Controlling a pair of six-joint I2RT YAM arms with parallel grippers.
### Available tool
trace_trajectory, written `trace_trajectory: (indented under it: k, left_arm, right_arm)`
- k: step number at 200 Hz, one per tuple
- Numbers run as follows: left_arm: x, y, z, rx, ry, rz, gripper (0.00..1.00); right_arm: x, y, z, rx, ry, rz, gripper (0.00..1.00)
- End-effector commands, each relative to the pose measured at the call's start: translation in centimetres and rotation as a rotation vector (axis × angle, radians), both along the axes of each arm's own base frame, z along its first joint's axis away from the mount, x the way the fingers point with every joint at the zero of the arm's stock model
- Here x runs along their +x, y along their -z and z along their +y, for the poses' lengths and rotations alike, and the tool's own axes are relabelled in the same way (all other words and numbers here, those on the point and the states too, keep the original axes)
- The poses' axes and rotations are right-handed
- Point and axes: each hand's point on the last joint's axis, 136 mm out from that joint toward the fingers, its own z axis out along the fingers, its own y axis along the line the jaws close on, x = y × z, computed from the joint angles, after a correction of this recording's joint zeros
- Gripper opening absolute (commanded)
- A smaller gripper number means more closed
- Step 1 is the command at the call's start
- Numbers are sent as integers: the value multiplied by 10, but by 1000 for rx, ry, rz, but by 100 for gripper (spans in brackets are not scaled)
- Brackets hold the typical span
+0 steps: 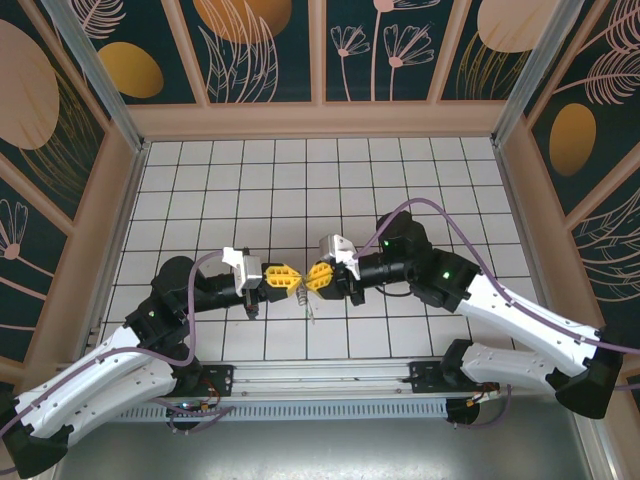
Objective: Put the keys on the keyring
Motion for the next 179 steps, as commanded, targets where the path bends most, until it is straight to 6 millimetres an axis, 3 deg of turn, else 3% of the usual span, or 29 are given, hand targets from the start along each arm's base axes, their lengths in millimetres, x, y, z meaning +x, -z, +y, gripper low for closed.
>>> trace_trajectory:
  k: [1, 20, 93, 127, 159, 179]
  left_arm:
    - [-7, -17, 2, -58, 24, -40, 0]
    - [-7, -18, 3, -62, 22, -44, 0]
    - [-8, -22, 2, -75, 31, -52, 0]
    - [-7, -21, 2, -72, 26, -49, 0]
    - [-7, -18, 3, -68, 22, -45, 0]
    - [-6, -15, 2, -62, 22, -41, 0]
  right_arm:
    - [-2, -2, 4, 17, -12, -5, 6]
    - [-1, 2, 3, 2, -6, -3, 0]
    - [7, 39, 9, -140, 9, 31, 0]
    - [10, 39, 10, -149, 16, 24, 0]
    - [6, 24, 2, -104, 28, -6, 24]
    - [2, 8, -8, -57, 49, -39, 34]
